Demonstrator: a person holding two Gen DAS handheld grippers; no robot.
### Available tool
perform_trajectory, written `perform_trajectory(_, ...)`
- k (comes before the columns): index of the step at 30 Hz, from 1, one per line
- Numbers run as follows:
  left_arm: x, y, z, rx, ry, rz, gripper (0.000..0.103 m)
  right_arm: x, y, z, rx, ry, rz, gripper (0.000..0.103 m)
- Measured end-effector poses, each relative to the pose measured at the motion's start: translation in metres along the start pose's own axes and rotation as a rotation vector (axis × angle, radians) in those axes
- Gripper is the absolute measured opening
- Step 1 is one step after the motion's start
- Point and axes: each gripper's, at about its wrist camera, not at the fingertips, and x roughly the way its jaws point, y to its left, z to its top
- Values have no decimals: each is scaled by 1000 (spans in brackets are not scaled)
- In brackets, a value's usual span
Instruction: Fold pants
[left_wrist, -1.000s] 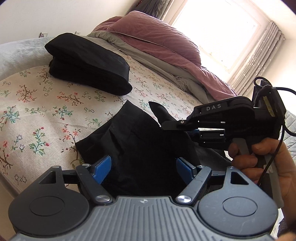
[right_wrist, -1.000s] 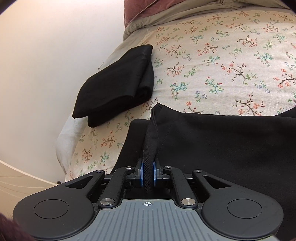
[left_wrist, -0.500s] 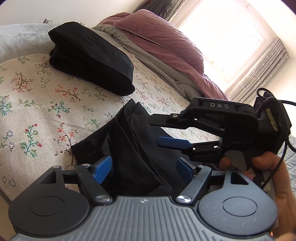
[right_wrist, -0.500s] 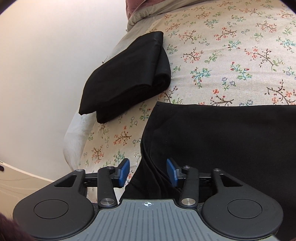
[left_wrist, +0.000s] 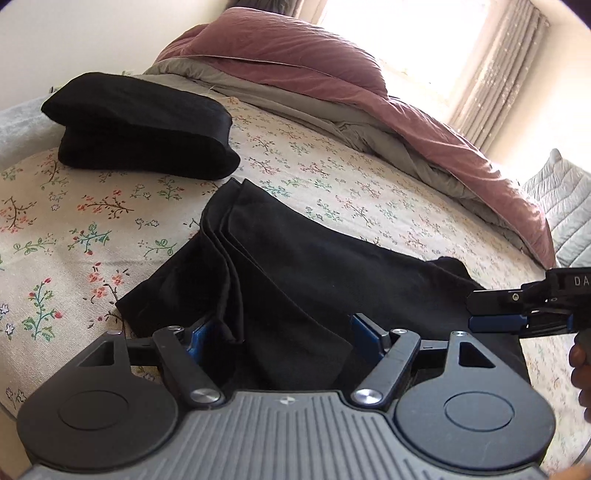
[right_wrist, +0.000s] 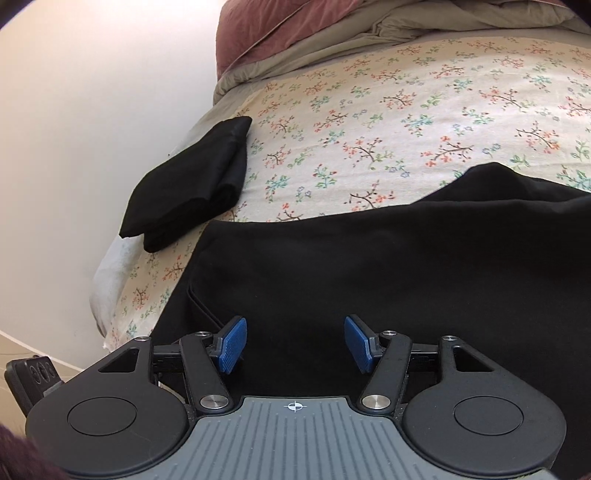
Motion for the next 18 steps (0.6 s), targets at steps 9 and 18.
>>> perform_trajectory(9, 7, -27, -30, 254, -49, 377, 87, -21, -26, -40, -77, 10, -58, 59)
perform_trajectory(18, -26, 18, -12, 24, -173, 608, 91, -51, -43, -60, -186, -46, -159, 66)
